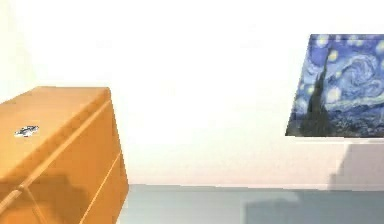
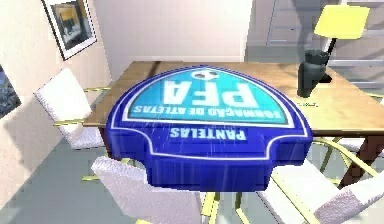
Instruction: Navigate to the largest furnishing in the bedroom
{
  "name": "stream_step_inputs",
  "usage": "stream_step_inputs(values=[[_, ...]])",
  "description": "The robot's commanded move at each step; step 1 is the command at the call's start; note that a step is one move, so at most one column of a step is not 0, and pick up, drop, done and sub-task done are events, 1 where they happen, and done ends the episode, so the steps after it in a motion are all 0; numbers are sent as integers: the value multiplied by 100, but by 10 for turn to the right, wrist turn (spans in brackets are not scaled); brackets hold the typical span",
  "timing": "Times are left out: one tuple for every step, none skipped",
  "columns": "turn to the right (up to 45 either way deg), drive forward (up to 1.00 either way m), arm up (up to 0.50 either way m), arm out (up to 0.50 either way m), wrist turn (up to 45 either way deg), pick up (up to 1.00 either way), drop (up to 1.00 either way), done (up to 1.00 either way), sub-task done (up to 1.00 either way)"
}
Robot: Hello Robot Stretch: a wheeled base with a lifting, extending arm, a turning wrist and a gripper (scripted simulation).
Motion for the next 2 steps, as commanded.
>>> stream_step_inputs(values=[[60,0,0,0,0,0,0,0,0],[0,25,0,0,0,0,0,0,0]])
